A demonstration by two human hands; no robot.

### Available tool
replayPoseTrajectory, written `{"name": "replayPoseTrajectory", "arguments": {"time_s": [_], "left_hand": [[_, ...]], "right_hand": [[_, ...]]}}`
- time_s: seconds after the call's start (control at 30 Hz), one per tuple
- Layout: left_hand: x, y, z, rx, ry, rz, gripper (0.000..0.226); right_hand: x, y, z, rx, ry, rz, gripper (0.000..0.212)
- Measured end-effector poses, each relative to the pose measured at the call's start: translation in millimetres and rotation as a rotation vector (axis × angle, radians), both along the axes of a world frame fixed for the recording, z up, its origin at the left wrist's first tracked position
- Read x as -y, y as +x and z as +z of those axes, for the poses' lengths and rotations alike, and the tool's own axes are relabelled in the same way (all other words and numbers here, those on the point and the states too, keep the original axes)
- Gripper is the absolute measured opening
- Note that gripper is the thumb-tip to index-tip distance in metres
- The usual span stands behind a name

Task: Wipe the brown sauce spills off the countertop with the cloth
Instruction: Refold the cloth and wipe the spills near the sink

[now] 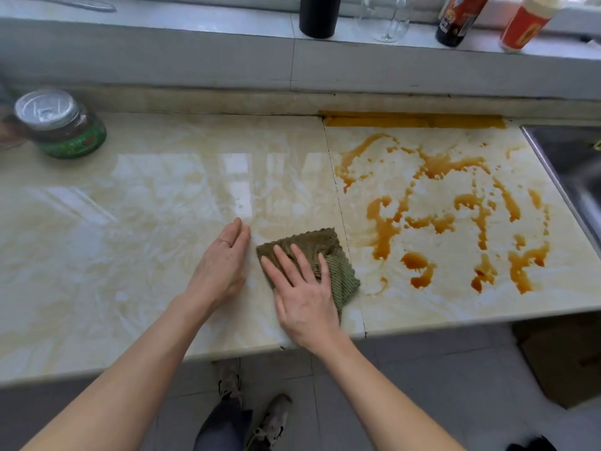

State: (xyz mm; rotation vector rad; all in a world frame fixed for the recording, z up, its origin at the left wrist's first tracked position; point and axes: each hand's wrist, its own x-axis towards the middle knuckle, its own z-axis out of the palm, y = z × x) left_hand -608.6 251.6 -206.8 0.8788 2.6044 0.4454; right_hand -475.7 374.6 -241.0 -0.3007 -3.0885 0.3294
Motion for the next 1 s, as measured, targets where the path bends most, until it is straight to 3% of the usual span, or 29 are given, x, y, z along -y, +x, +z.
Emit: {"name": "replayPoseTrajectory", "arguments": {"time_s": [0.1, 0.23, 0.33, 0.47, 0.57, 0.67, 0.77, 0.83, 1.0], "left_hand": [[-0.5, -0.3, 0.1, 0.003, -0.005, -0.003, 0.076], [-0.3, -1.2, 3.5, 0.016, 0.004, 0.009, 0.073], [-2.2, 0.1, 8.4, 0.04, -0.022, 0.026, 0.068], [-18.9, -4.7, 20.7, 0.004, -0.088, 0.097, 0.06], [-33.7, -15.7, 29.8, -0.016, -0.108, 0.128, 0.052], [-45.8, -28.5, 32.9, -0.027, -0.064, 0.12, 0.054], [-58.6, -39.3, 35.0, -0.025, -0.01, 0.088, 0.053], [-71.5, -46.5, 33.8, -0.009, 0.012, 0.048, 0.052], [-109.9, -57.6, 28.0, 0.018, 0.053, -0.049, 0.054]], "right_hand": [[-31.8, -10.6, 4.8, 0.064, -0.005, 0.148, 0.055], [-98.0, -49.0, 9.3, 0.158, -0.05, -0.199, 0.052], [-79.2, -56.5, 10.3, 0.146, -0.057, -0.343, 0.056], [-29.7, -41.6, 8.3, 0.077, 0.006, -0.044, 0.057], [-73.6, -65.0, 6.8, 0.09, 0.028, 0.062, 0.052], [-127.3, -90.9, 7.0, 0.11, -0.024, -0.187, 0.053], [-125.2, -101.6, 9.5, -0.07, -0.229, -0.485, 0.059], [-98.3, -104.9, 14.7, -0.159, -0.384, -0.576, 0.059], [-105.6, -98.5, 9.5, -0.019, -0.164, -0.063, 0.058]]}}
